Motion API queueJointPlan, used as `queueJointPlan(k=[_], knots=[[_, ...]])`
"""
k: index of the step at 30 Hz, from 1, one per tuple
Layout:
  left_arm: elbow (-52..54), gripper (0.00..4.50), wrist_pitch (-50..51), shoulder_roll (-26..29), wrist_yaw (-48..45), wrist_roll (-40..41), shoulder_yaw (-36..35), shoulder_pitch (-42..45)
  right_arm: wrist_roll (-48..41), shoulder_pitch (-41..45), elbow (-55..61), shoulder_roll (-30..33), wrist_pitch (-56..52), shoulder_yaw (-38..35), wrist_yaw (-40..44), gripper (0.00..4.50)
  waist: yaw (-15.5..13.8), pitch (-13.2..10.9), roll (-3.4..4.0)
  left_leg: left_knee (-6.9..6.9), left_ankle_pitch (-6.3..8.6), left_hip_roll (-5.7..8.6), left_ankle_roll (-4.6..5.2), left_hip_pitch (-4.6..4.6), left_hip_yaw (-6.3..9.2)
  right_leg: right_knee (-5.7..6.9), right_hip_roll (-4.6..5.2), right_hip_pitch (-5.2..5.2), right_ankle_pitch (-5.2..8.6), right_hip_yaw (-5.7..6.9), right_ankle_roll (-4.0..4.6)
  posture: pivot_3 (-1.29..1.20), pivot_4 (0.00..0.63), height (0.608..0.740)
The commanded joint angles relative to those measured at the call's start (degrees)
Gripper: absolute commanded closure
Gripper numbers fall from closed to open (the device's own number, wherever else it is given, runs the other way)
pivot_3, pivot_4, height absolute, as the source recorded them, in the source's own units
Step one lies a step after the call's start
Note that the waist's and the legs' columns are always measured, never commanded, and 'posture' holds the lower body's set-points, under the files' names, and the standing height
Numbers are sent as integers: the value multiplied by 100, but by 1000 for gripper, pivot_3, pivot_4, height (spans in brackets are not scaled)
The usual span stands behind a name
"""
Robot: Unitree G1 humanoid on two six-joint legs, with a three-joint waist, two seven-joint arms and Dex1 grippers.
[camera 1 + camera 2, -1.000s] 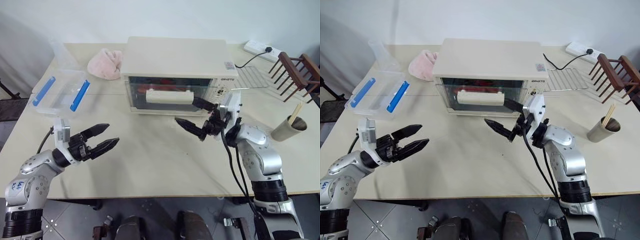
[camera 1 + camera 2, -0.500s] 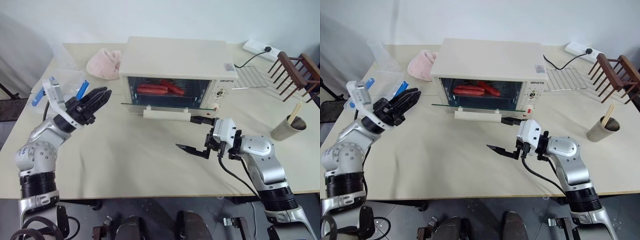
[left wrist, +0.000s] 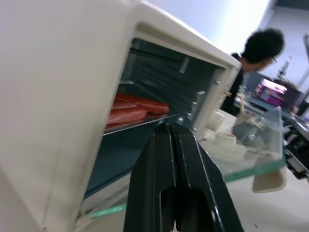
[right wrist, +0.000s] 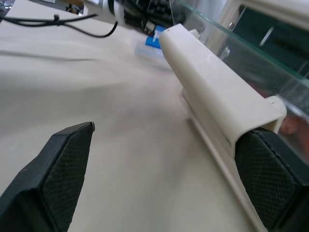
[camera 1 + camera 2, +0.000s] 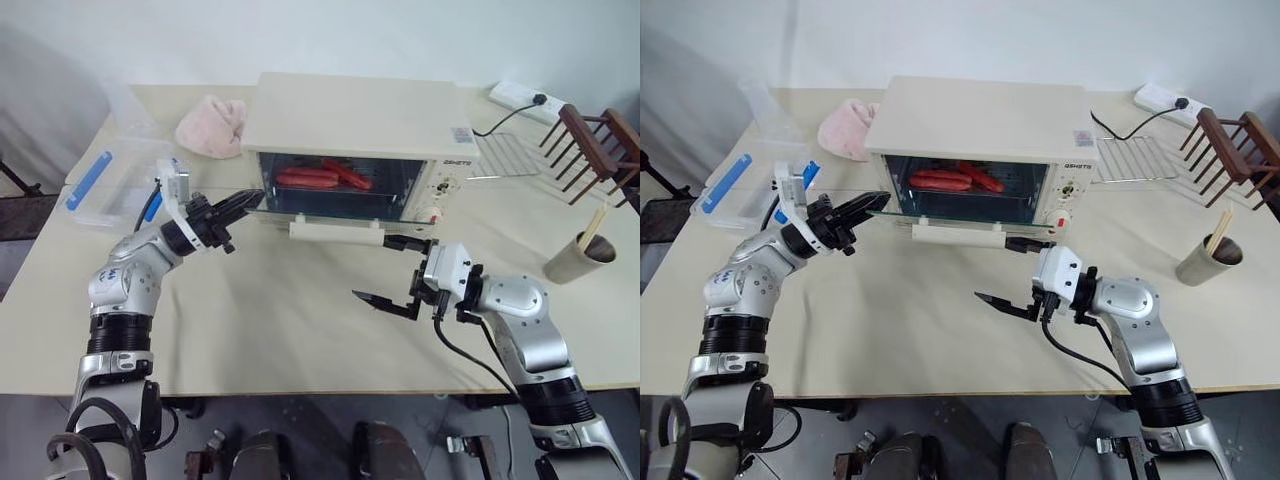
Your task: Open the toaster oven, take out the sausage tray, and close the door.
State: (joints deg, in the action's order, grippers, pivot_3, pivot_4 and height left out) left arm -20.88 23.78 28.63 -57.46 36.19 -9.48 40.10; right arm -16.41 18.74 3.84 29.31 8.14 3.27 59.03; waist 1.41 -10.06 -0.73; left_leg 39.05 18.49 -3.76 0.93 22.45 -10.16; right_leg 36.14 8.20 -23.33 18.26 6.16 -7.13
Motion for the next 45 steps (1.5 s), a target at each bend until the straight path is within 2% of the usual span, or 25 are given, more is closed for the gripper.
queueJointPlan(k=[1,6,9,12,15,20,24,27,31,32,35,40,42,45], knots=[[219,4484,80,73,-392,-83,175,-45,-149,-734,308,311,-124,-681,-326,0,-56,-1,-1,2,0,1,0,5,0,-1,0,1,0,2,0,0,150,740],[356,4484,43,208,-816,-356,545,-252,-333,-2145,902,737,-658,-1430,-630,0,-142,-1,-3,3,0,3,1,11,0,-10,0,1,-1,2,-2,0,150,740],[298,4484,-94,172,-870,-541,658,-350,-380,-2577,1331,900,-950,-1821,-841,0,-114,-3,-4,11,-3,0,1,7,1,-9,-2,2,-1,-6,-2,0,150,740],[213,4484,-426,190,-904,-877,840,-526,-406,-2659,1625,1053,-1269,-2126,-1072,0,-103,-3,-5,13,-6,0,1,-12,-2,-8,-2,8,-1,-18,-1,0,150,740],[146,4484,-702,128,-803,-1080,845,-684,-297,-2360,1808,1205,-1487,-2117,-1258,0,-99,-3,-6,13,-7,-2,0,-15,-2,-7,-1,8,0,-21,1,0,150,740],[227,4484,-1051,33,-568,-1198,696,-988,-241,-1423,2056,1137,-1832,-1515,-1438,0,-123,-3,-5,15,-7,-2,1,-11,-1,-2,0,5,0,-19,1,0,150,740],[495,4484,-1366,13,-410,-1197,537,-1371,574,-245,2078,733,-2265,-326,-2000,0,-82,-2,-6,15,-7,-3,1,-10,-2,17,1,2,0,-18,1,0,150,740],[841,4484,-1196,-31,-300,-918,332,-1597,1360,359,1728,440,-2057,372,-2286,0,-58,-2,-6,16,-9,-4,1,-6,1,37,4,-11,1,-17,3,0,150,740],[1343,3766,-1055,-86,42,-623,-74,-1907,2441,1142,800,111,-1513,1059,-2793,0,-36,-2,-8,17,-9,1,2,2,1,37,14,-14,1,-13,3,0,150,740],[1451,3420,-1055,-82,102,-593,-147,-1999,2659,1304,557,47,-1391,1159,-2919,0,-23,-2,-8,18,-10,2,3,3,2,37,16,-14,1,-11,3,0,150,740],[1781,2549,-982,-94,320,-474,-382,-2288,3165,1781,-237,-179,-1100,1411,-3247,620,31,-2,-7,17,-10,3,3,3,4,41,19,-14,1,-5,3,0,150,740],[2209,1044,-1018,-164,601,-358,-640,-2671,4079,2564,-1503,-412,-708,1756,-3895,2292,89,-2,-7,14,-11,0,1,2,2,47,18,-18,1,-5,3,0,150,740],[2368,448,-1007,-225,730,-295,-700,-2812,4366,2854,-1958,-517,-593,1880,-4106,2330,133,-2,-7,13,-11,-1,1,2,2,51,19,-20,1,-6,3,0,150,740],[2488,448,-1015,-279,840,-271,-702,-2926,4577,3110,-2382,-670,-492,1945,-4324,2330,174,-2,-7,12,-11,-1,1,2,6,56,20,-20,1,-3,3,0,150,740]])
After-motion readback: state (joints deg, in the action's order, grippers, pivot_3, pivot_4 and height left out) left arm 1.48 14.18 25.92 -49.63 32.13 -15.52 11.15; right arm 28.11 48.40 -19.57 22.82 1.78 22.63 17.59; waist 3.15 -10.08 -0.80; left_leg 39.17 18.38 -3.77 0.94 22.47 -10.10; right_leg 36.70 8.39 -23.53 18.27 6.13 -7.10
